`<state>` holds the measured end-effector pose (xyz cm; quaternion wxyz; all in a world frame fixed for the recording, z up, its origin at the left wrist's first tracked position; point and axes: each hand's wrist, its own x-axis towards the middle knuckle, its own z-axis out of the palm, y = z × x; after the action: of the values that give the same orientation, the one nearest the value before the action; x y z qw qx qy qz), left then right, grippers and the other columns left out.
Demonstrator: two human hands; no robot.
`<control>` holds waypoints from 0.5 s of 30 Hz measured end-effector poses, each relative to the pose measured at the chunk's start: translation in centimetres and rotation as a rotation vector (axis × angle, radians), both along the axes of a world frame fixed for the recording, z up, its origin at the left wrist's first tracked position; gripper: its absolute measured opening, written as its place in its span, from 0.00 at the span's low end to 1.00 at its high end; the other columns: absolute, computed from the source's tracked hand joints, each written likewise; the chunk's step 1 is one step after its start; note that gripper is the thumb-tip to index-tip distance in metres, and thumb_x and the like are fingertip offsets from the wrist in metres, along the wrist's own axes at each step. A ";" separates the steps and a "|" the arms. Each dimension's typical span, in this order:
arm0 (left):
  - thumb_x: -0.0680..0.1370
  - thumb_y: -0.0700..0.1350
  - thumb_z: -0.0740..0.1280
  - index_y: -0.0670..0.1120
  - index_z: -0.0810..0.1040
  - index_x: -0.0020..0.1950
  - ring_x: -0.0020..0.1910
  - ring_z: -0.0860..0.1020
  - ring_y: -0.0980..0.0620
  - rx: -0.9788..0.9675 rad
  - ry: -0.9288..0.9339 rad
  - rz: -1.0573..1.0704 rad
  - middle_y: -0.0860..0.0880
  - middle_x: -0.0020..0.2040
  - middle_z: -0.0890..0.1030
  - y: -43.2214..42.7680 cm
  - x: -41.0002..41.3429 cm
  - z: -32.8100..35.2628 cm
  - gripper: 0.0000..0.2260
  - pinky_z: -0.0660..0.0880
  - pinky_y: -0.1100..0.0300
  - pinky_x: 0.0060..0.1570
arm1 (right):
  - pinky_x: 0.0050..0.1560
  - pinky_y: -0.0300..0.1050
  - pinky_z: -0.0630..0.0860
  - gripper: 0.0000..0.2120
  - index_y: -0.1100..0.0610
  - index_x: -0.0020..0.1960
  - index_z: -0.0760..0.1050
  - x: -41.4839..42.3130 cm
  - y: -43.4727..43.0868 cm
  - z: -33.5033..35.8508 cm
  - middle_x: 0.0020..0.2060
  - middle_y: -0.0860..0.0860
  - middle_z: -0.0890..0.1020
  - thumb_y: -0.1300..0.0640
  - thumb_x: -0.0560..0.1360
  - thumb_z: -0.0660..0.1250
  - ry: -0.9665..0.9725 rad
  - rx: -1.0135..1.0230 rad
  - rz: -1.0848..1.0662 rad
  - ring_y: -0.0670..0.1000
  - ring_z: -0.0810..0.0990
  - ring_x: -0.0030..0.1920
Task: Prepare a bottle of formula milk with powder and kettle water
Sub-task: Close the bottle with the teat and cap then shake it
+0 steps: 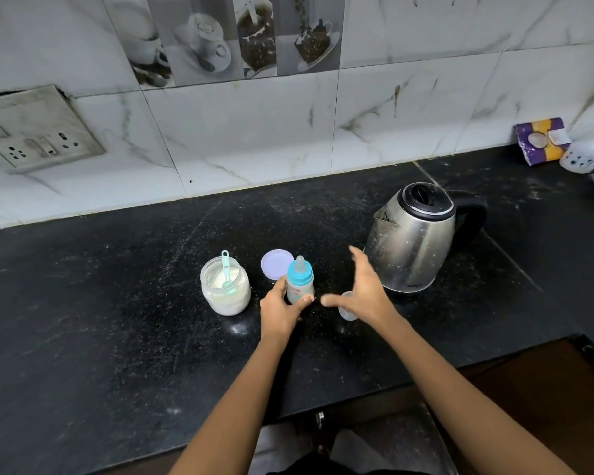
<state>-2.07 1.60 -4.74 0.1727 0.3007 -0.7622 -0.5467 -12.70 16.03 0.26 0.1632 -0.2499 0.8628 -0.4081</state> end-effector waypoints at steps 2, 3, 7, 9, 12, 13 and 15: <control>0.68 0.45 0.76 0.51 0.77 0.61 0.54 0.79 0.58 0.020 0.003 0.008 0.57 0.54 0.81 0.1 0.0 0.1 0.23 0.73 0.62 0.56 | 0.71 0.51 0.58 0.61 0.57 0.77 0.48 0.3 2.3 -1.3 0.74 0.55 0.56 0.51 0.56 0.82 -0.017 0.174 -0.008 0.56 0.55 0.74; 0.68 0.44 0.76 0.51 0.76 0.62 0.55 0.78 0.59 0.029 0.010 0.009 0.57 0.54 0.81 0.2 0.1 0.2 0.23 0.72 0.66 0.54 | 0.70 0.50 0.58 0.59 0.57 0.77 0.49 0.7 3.1 -2.1 0.73 0.55 0.57 0.52 0.57 0.82 -0.029 0.219 0.000 0.56 0.55 0.73; 0.69 0.42 0.76 0.49 0.76 0.63 0.53 0.78 0.59 0.054 0.034 0.019 0.56 0.54 0.80 0.4 0.2 0.6 0.24 0.70 0.79 0.41 | 0.56 0.40 0.70 0.29 0.54 0.61 0.71 1.5 3.7 -4.2 0.56 0.50 0.78 0.56 0.63 0.77 0.012 0.034 -0.009 0.52 0.75 0.58; 0.69 0.42 0.76 0.49 0.76 0.63 0.53 0.78 0.58 0.063 0.034 0.022 0.55 0.54 0.80 0.4 0.2 0.7 0.23 0.70 0.79 0.39 | 0.50 0.43 0.76 0.21 0.52 0.52 0.74 1.5 3.2 -3.7 0.46 0.47 0.80 0.57 0.63 0.76 -0.003 -0.083 -0.043 0.49 0.79 0.48; 0.69 0.42 0.76 0.48 0.76 0.63 0.54 0.78 0.57 0.060 0.028 0.022 0.55 0.55 0.80 0.3 0.1 0.5 0.23 0.69 0.80 0.38 | 0.50 0.51 0.79 0.21 0.54 0.52 0.75 0.2 1.9 -1.2 0.47 0.49 0.77 0.60 0.61 0.77 0.078 -0.144 -0.066 0.50 0.79 0.46; 0.69 0.41 0.76 0.48 0.76 0.63 0.54 0.78 0.57 0.056 0.024 0.022 0.55 0.56 0.80 0.3 0.1 0.5 0.24 0.69 0.80 0.37 | 0.51 0.52 0.78 0.23 0.55 0.54 0.75 -0.6 1.4 0.1 0.49 0.50 0.74 0.60 0.61 0.77 0.140 -0.117 -0.017 0.50 0.78 0.48; 0.69 0.41 0.76 0.48 0.75 0.64 0.54 0.78 0.58 0.060 0.023 0.019 0.54 0.56 0.80 0.3 0.0 0.4 0.24 0.69 0.80 0.37 | 0.56 0.51 0.76 0.26 0.55 0.59 0.75 -2.4 0.1 3.3 0.53 0.50 0.70 0.60 0.63 0.76 0.249 -0.025 0.195 0.49 0.76 0.51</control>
<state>-2.03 1.91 -4.34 0.1774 0.3065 -0.7406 -0.5710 -15.07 16.16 3.53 0.0905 -0.3832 0.8428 -0.3669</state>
